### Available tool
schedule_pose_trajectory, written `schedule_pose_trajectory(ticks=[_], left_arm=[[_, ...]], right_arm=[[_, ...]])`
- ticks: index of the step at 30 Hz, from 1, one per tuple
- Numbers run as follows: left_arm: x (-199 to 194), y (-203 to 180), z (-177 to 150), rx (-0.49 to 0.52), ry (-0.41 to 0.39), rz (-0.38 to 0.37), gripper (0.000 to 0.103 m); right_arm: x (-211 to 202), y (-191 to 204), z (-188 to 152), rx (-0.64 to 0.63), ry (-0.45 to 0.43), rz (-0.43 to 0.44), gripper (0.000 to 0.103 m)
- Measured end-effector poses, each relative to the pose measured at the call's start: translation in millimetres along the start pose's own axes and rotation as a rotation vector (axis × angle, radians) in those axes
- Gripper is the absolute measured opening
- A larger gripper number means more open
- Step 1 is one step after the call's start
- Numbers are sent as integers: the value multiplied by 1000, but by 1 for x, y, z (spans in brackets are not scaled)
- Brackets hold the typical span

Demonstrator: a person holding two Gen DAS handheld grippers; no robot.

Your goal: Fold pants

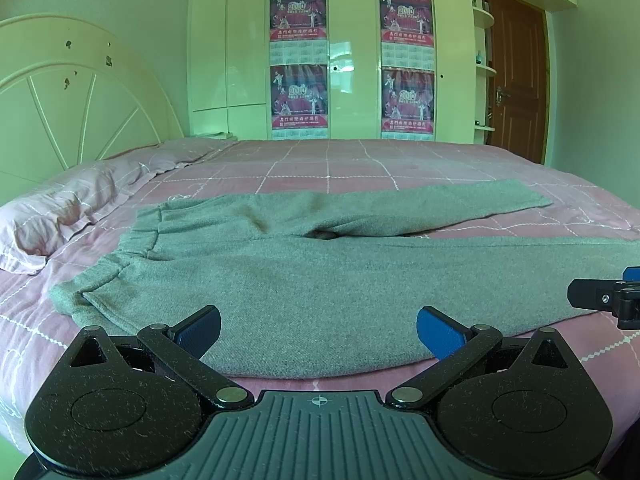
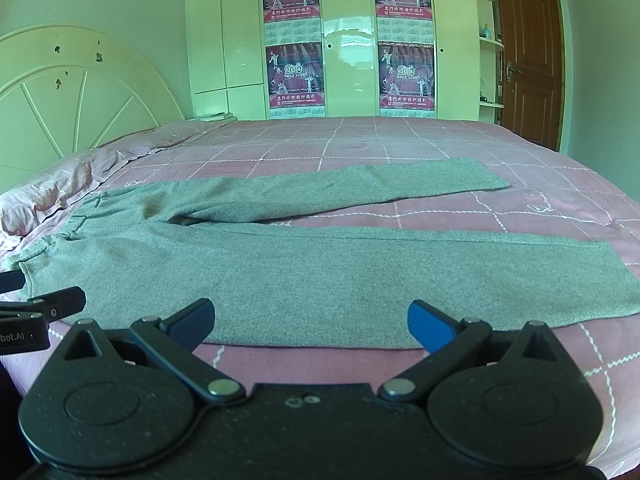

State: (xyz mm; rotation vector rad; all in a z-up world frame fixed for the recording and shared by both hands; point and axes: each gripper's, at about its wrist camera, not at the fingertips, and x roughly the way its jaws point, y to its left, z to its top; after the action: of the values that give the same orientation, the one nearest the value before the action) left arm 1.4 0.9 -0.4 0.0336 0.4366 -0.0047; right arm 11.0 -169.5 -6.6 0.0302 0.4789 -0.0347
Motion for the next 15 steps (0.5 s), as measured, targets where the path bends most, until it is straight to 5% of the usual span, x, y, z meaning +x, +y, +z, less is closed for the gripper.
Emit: schedule_pose_trajectory(ticks=[15], left_arm=[[0,1,-1,3,2,-3,103]], right_arm=[[2,-1,-2,2,1,-1,97]])
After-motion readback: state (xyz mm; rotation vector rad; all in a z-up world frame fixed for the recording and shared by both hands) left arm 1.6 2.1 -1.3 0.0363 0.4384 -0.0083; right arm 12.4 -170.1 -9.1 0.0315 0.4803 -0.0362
